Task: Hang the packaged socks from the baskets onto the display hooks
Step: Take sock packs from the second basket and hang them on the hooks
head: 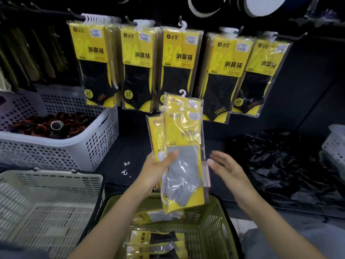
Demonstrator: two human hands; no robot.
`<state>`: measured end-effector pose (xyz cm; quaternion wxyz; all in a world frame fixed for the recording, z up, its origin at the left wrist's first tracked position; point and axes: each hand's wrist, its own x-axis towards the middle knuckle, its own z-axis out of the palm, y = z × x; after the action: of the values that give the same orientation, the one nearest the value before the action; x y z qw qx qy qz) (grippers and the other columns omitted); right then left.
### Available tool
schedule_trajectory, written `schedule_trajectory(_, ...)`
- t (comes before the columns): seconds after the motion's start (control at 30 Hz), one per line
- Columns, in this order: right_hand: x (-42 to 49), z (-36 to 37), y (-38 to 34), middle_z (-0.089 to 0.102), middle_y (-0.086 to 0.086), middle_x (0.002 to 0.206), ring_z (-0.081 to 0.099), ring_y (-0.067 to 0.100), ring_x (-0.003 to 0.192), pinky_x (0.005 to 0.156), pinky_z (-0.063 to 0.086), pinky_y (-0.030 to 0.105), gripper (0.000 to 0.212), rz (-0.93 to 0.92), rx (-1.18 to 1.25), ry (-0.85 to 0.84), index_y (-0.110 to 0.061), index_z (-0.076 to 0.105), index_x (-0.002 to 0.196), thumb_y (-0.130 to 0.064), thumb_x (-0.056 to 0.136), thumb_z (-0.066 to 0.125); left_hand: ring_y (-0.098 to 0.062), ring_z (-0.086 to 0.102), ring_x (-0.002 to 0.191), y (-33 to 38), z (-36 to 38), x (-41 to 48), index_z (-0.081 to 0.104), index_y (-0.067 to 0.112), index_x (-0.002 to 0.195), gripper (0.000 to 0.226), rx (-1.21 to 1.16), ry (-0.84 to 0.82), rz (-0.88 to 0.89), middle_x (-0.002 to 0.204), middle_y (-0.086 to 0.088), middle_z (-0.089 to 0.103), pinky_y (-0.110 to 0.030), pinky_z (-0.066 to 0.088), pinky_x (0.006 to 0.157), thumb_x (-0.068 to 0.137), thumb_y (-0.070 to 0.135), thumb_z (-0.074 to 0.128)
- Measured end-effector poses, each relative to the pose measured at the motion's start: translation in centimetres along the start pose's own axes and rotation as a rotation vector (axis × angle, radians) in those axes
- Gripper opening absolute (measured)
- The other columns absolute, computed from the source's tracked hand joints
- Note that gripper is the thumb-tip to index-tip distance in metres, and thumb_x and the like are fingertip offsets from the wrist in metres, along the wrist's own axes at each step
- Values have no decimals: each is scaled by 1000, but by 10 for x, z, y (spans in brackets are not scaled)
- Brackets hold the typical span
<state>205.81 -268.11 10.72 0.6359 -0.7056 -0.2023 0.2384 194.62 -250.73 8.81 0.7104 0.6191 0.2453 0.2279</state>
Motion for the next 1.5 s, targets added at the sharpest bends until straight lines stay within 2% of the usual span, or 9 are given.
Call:
schedule_trajectory(0.13,15,2,-39,65,-6,110,65,-8,84,66,50,9,44,-189,144,51,-16,56,120,-21,79,70,-10,72,86,18,24,5,69,18,97,31,37,-96,55,91,5,76,-18,55,65,70,30,78)
schedule_trajectory(0.33,32,-29,-71,74,-2,101,70,11,93,70,55,18,40,-295,271,177,-13,62,106,-28,71,72,-8,72,84,57,61,26,68,21,100,35,52,-245,184,92,7,76,-14,53,61,68,27,81)
schedule_trajectory(0.47,45,-68,-93,74,-2,102,71,12,91,67,56,21,27,-295,286,215,-19,63,110,-27,84,66,-4,70,88,98,78,44,69,26,102,32,38,-217,310,96,11,75,-11,50,64,82,45,55)
schedule_trajectory(0.67,72,-134,-122,74,0,102,70,13,91,76,51,29,18,-399,219,403,-17,67,105,-26,94,55,1,67,93,162,88,71,64,38,106,31,59,-93,541,100,20,72,-20,50,77,81,52,52)
schedule_trajectory(0.8,96,-158,-149,72,8,102,68,21,92,80,53,34,15,-457,157,432,-12,66,102,-20,94,56,10,65,83,186,99,81,59,42,101,23,-25,-41,581,91,30,70,-9,49,63,80,49,53)
schedule_trajectory(0.97,122,-160,-173,72,0,92,68,8,80,63,54,16,10,-526,50,371,-16,64,97,-14,95,55,10,66,80,189,109,84,61,38,102,20,-70,-14,558,89,29,70,-6,48,57,84,45,53)
schedule_trajectory(1.1,140,-158,-175,71,3,93,67,9,78,58,52,12,10,-461,30,323,-10,63,99,-12,95,54,-3,69,90,189,113,85,63,31,112,37,-60,-23,539,100,16,73,-21,51,72,80,48,54)
schedule_trajectory(1.2,158,-157,-171,68,2,87,63,10,76,57,51,15,11,-388,9,414,-10,64,92,-21,92,62,-2,70,87,189,116,85,64,29,110,33,-62,-16,530,98,16,73,-14,52,64,82,45,55)
schedule_trajectory(1.5,160,-149,-131,61,16,117,57,27,102,95,47,43,23,-130,56,653,-3,59,114,-11,92,60,5,68,73,175,115,74,67,33,90,23,-48,2,461,81,22,73,-7,47,52,70,45,63)
